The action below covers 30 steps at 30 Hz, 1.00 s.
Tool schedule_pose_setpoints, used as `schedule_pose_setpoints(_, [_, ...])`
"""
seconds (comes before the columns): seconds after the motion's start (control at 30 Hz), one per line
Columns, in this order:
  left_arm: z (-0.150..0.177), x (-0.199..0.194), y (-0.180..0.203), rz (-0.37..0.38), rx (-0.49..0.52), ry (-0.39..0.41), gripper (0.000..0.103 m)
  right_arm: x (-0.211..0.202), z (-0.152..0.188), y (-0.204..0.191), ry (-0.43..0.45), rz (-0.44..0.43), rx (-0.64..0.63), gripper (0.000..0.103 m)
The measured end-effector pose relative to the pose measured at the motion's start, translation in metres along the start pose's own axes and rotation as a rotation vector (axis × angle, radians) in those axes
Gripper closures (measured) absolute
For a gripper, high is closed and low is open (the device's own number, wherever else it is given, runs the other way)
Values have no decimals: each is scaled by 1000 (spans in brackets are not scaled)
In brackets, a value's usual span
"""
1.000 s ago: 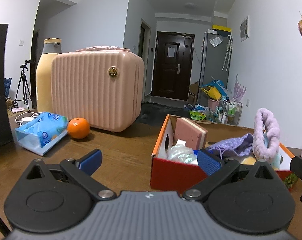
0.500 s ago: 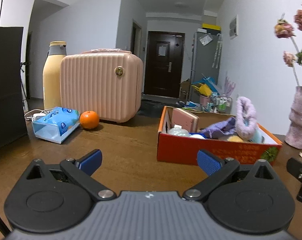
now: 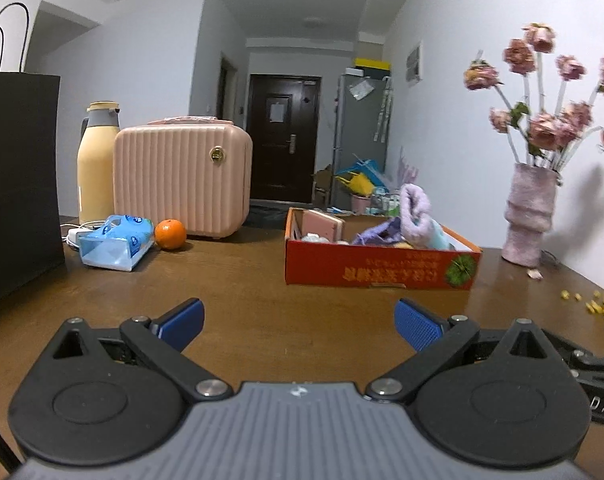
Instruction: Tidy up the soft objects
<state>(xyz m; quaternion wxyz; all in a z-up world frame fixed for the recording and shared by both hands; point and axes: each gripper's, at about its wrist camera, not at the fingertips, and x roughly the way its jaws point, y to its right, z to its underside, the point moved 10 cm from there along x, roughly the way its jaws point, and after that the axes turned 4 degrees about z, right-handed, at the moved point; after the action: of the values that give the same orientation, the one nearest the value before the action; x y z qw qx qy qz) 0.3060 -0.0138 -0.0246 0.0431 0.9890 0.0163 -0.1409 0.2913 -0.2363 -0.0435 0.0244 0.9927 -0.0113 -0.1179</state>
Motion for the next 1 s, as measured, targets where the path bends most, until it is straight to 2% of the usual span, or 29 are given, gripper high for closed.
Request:
schedule_pose_setpoints(0.2, [23, -54, -4, 41, 32, -8, 0, -58, 15, 9, -11, 1, 3, 0])
schedule_pose_setpoints(0.47, [27, -123, -9, 59, 61, 56, 0, -123, 15, 18, 13, 1, 13, 0])
schedule_pose_setpoints(0.73, [37, -160, -8, 68, 89, 86, 0, -162, 8, 19, 55, -10, 6, 0])
schedule_pose_setpoints(1.0, [29, -178, -3, 80, 99, 132, 0, -181, 6, 12, 80, -25, -7, 0])
